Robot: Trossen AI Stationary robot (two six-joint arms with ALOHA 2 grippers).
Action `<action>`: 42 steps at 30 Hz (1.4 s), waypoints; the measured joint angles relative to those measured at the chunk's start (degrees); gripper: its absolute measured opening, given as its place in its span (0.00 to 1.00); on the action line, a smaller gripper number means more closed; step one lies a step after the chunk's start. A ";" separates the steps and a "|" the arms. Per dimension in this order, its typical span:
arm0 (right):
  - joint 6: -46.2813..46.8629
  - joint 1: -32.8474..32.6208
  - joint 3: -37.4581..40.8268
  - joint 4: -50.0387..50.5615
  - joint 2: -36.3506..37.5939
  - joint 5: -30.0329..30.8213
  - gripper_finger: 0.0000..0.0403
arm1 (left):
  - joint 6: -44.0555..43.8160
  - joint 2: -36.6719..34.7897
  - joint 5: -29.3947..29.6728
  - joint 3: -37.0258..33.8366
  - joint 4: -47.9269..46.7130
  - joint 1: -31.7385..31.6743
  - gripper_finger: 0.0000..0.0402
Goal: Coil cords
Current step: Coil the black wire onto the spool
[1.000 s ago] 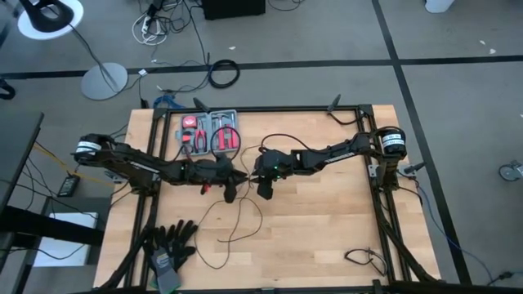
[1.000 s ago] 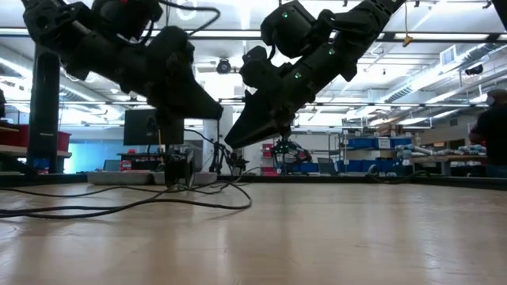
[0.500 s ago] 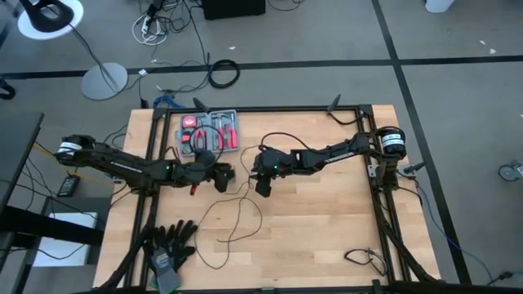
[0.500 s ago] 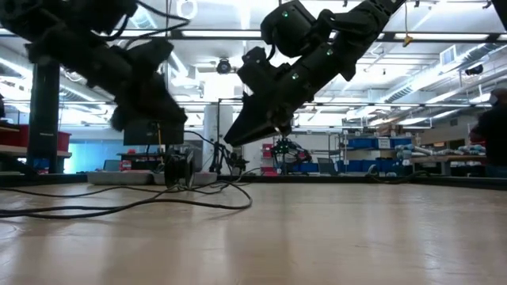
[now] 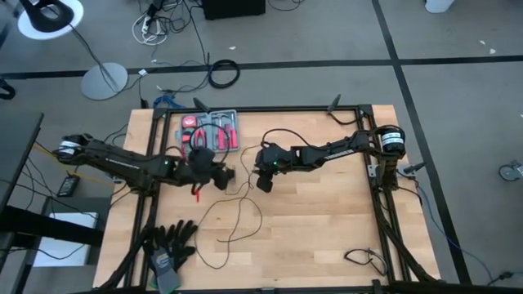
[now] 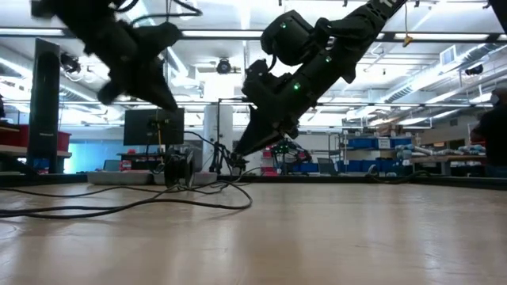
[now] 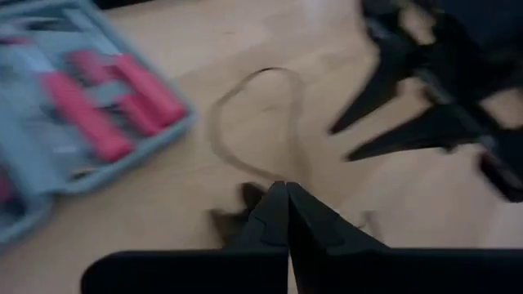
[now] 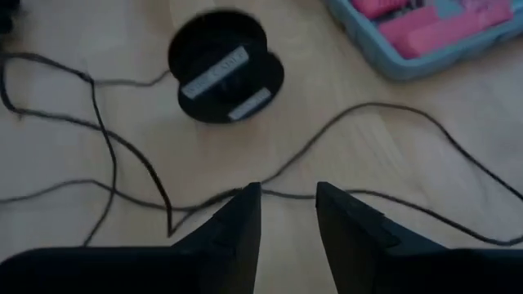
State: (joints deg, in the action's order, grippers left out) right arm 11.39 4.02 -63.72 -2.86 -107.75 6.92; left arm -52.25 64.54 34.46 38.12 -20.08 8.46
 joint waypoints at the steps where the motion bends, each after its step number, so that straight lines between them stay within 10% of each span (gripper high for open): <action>1: -0.12 0.13 0.00 0.55 -0.02 -0.04 0.30 | -1.73 0.68 0.92 2.76 -6.15 0.32 0.00; 6: -1.04 0.77 0.00 1.04 -0.02 0.04 0.30 | -10.87 5.38 1.48 13.23 -25.28 0.70 0.00; 29: -2.62 -1.39 0.02 7.16 -0.02 -0.59 0.30 | -20.36 12.59 -3.23 14.46 -17.25 -0.60 0.23; 42: -3.73 -3.27 0.02 8.32 -0.02 -0.61 0.30 | -23.45 19.51 -8.60 14.46 -13.76 -3.45 0.19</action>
State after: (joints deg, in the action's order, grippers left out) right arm 7.66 0.75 -63.70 5.46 -107.77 6.31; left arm -75.70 84.05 25.86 52.58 -33.83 5.01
